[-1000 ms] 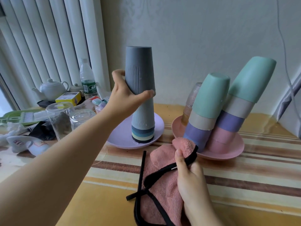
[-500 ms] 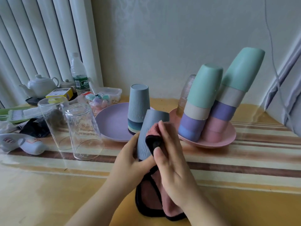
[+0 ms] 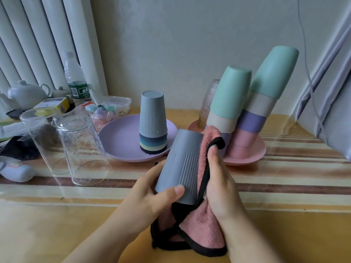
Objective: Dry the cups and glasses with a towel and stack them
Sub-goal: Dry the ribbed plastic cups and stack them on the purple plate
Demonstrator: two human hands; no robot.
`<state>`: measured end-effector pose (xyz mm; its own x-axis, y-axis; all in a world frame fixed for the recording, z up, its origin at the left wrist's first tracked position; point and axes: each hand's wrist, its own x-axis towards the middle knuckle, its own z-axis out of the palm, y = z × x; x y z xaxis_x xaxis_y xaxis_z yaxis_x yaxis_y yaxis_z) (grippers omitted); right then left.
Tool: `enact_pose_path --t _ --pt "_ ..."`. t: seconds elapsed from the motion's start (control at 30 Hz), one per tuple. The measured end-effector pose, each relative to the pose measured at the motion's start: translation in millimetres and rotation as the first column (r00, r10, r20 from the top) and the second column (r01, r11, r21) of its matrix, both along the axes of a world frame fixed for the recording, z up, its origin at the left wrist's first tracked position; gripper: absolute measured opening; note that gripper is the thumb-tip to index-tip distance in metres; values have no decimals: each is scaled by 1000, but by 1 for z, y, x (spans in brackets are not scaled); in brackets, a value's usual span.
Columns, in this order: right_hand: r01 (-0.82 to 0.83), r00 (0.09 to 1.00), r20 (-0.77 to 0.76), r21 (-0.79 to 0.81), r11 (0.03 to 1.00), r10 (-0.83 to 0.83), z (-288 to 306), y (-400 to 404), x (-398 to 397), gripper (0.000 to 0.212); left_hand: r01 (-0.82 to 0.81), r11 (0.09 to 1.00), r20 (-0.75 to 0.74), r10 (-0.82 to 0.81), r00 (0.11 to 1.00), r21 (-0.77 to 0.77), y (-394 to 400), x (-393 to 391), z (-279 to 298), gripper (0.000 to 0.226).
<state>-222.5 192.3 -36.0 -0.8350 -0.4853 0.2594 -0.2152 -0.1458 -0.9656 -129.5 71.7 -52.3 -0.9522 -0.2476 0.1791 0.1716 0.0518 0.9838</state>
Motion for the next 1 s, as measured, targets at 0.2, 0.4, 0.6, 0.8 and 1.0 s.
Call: enact_pose_path --t 0.2,0.4,0.6,0.8,1.0 --pt "-156 987 11 199 967 157 -20 -16 21 69 -266 945 -42 279 960 189 -14 -5 -2 65" --pt "-93 985 -143 65 994 101 -9 -17 24 56 -190 971 -23 195 980 145 -12 -4 -2 65" --pt "-9 977 -211 149 989 41 -5 -23 27 48 -192 972 -52 200 978 134 -12 0 5 55" --pt "21 999 -50 116 993 -15 8 -20 2 18 -157 979 0 159 987 128 -15 1 7 45" --pt "89 992 -89 -21 996 -90 1 -13 -3 8 -232 947 58 225 973 224 -12 -7 2 58"
